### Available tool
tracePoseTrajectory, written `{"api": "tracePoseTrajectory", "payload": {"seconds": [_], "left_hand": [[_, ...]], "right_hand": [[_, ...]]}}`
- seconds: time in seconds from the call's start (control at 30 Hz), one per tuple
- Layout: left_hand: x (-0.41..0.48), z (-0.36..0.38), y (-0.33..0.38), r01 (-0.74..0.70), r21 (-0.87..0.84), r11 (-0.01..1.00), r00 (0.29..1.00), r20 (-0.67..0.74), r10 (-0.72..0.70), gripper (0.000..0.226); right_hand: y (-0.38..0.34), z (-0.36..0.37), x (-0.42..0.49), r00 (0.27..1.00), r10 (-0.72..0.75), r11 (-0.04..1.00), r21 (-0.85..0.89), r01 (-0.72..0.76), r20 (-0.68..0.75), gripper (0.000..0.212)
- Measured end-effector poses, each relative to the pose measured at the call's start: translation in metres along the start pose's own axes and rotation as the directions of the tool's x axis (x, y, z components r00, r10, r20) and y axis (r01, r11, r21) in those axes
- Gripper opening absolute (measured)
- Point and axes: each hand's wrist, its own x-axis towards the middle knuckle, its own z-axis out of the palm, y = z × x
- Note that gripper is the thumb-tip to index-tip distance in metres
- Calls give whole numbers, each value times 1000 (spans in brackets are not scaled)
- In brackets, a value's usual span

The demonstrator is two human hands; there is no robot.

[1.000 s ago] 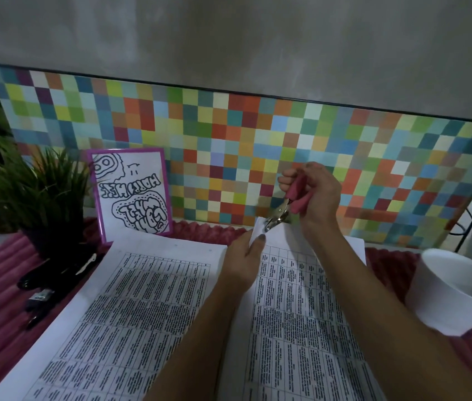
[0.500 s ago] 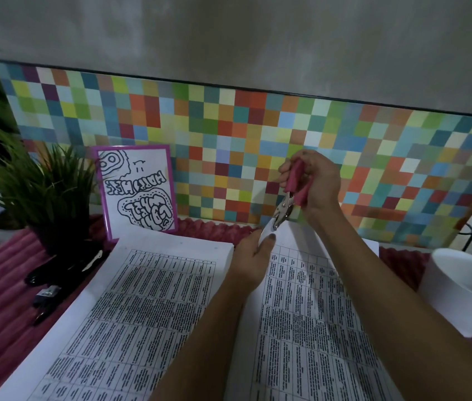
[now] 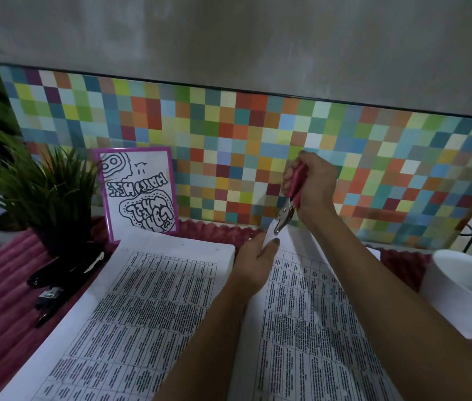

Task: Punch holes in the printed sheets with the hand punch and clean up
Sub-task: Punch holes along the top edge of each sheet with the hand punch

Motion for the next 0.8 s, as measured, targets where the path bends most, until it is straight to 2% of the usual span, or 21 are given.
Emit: {"api": "tracePoseTrajectory", "payload": {"seconds": [0.07, 0.17, 0.3, 0.4, 0.5, 0.57, 0.7, 0.8], "left_hand": [[0, 2, 1, 48, -21, 999, 999, -6, -48, 39], [-1, 2, 5, 89, -11, 996, 993, -75, -90, 33], [-5, 2, 13, 15, 62, 998, 992, -125, -7, 33], [-7, 2, 17, -8, 63, 998, 991, -136, 17, 34], [-8, -1, 19, -8, 66, 998, 993, -118, 16, 36], [-8, -3, 19, -14, 63, 998, 992, -121, 22, 36], [-10, -3, 20, -33, 69, 997, 993, -113, 41, 37], [-10, -2, 18, -27, 66, 997, 996, -78, 32, 38]], "right_hand": [[1, -1, 2, 1000, 17, 1000, -1, -17, -17, 19], [-1, -2, 0, 999, 42, 999, -3, -42, 14, 20], [-14, -7, -5, 976, 160, 986, 12, -163, 148, 18], [-19, -15, -6, 959, 212, 977, -61, -204, 187, 21], [-24, -24, -7, 966, 208, 974, -120, -191, 151, 28], [-30, -32, -8, 975, 199, 974, -133, -185, 97, 19], [-35, -52, -5, 985, 172, 980, -103, -173, -11, 18], [-37, -60, -5, 985, 168, 983, -75, -170, -33, 23]]}}
